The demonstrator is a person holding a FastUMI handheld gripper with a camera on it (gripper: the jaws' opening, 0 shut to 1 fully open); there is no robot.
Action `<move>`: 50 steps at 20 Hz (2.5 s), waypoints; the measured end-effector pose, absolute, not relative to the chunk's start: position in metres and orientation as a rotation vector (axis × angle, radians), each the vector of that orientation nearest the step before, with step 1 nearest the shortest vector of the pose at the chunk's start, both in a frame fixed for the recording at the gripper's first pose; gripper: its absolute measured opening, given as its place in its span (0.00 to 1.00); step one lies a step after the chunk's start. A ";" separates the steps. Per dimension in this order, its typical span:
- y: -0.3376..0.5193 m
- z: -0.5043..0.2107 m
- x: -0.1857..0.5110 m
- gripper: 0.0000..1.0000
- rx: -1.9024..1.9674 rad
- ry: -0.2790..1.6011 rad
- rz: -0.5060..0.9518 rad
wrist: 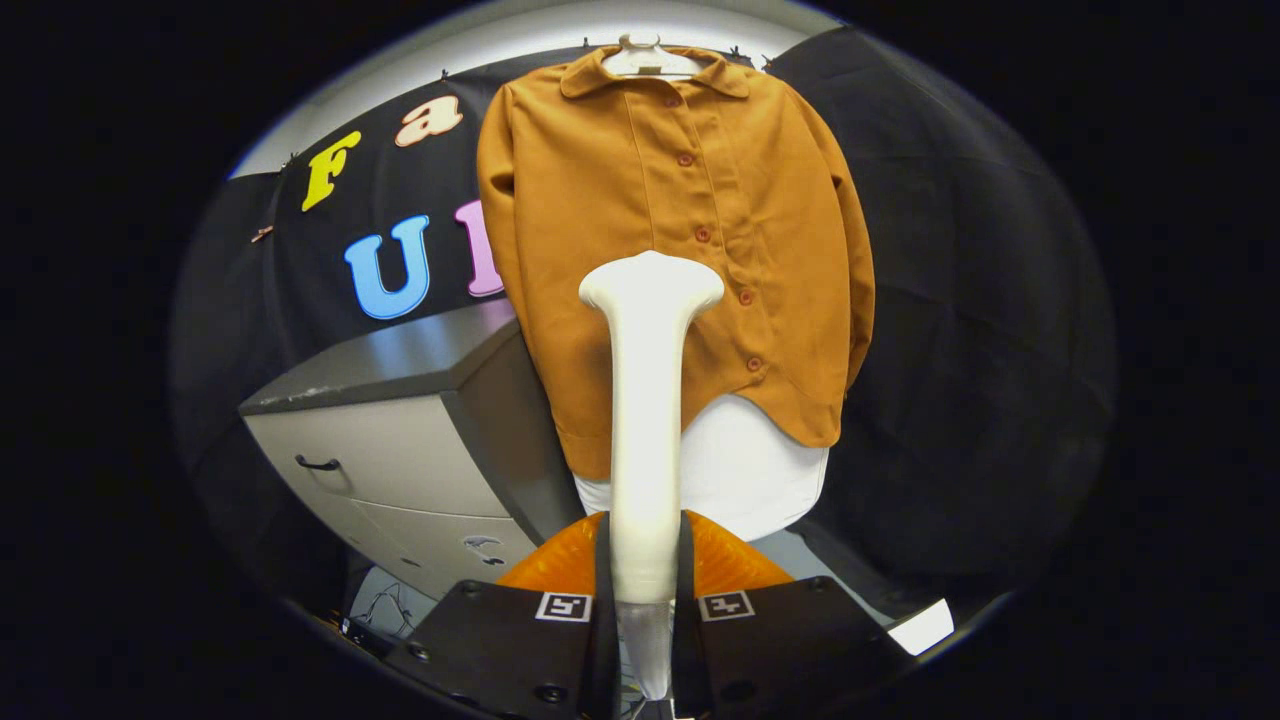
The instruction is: Iron the clothes twice with a garment steamer, once on the left side and once on the right side.
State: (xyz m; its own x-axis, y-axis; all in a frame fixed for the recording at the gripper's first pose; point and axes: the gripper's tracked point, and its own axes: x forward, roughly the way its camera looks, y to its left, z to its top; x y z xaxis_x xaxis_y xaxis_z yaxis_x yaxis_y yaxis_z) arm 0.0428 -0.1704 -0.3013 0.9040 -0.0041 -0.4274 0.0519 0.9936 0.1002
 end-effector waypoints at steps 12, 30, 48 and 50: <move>-0.208 -0.104 0.061 0.23 0.050 0.084 -0.033; -0.286 -0.102 0.151 0.23 0.073 0.002 -0.099; -0.303 -0.225 0.173 0.24 0.095 0.200 -0.091; -0.303 -0.243 0.167 0.24 0.088 0.238 -0.091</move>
